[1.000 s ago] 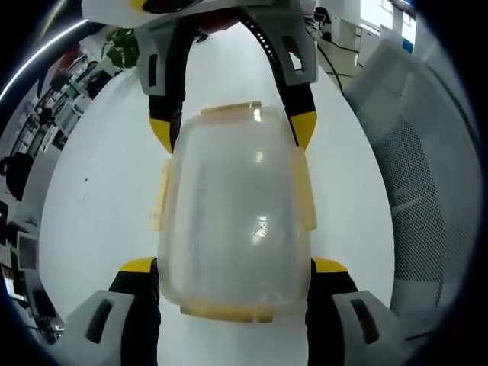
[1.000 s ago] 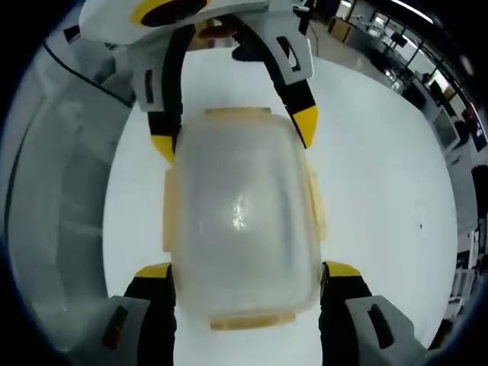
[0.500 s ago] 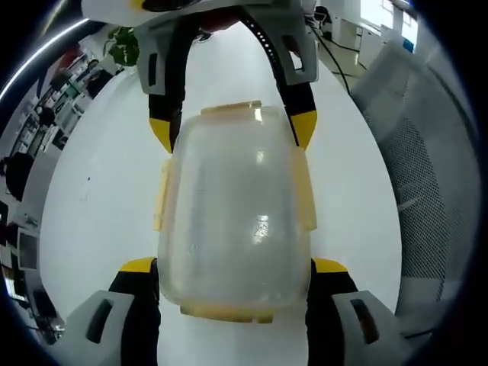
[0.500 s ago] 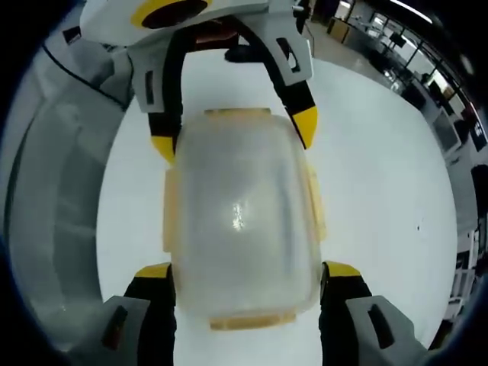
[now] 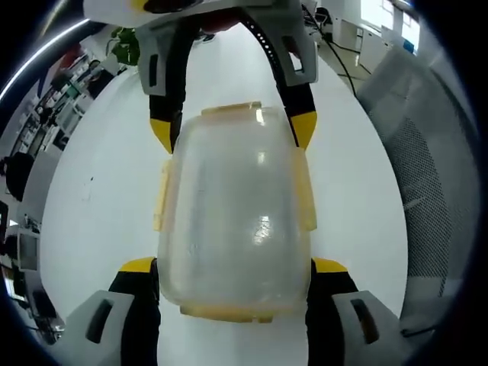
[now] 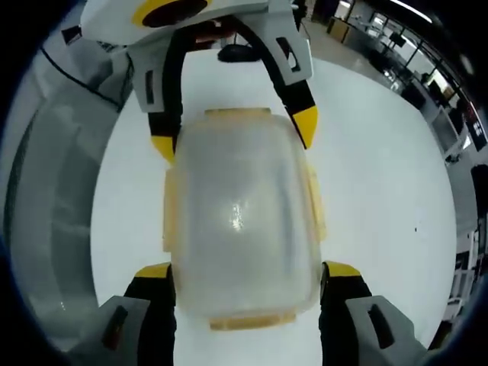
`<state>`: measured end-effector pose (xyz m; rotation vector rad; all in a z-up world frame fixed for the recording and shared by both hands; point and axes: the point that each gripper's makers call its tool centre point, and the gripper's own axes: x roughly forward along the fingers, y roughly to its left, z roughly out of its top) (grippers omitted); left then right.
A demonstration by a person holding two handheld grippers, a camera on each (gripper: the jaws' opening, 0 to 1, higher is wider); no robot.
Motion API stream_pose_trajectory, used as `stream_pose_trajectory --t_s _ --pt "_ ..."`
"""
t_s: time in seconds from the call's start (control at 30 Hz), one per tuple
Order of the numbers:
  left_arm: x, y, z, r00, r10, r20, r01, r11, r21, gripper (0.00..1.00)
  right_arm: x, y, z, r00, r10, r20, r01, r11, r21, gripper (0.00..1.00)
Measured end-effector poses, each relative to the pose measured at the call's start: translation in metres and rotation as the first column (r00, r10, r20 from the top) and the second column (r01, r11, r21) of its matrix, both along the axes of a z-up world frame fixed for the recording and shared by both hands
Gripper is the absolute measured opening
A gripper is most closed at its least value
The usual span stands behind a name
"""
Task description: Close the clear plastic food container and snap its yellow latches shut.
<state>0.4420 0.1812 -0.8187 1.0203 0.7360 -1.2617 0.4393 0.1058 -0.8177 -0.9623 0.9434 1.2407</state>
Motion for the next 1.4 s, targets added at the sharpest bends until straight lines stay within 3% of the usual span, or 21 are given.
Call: stream_pose_trajectory --t_s 1.4 --pt "0.043 -0.001 0.0 1.0 0.01 0.001 -0.01 1.0 -0.014 0.79 0.043 0.0 0.001 1.0 0.014 0.003 -0.014 1.0 0.012 0.77"
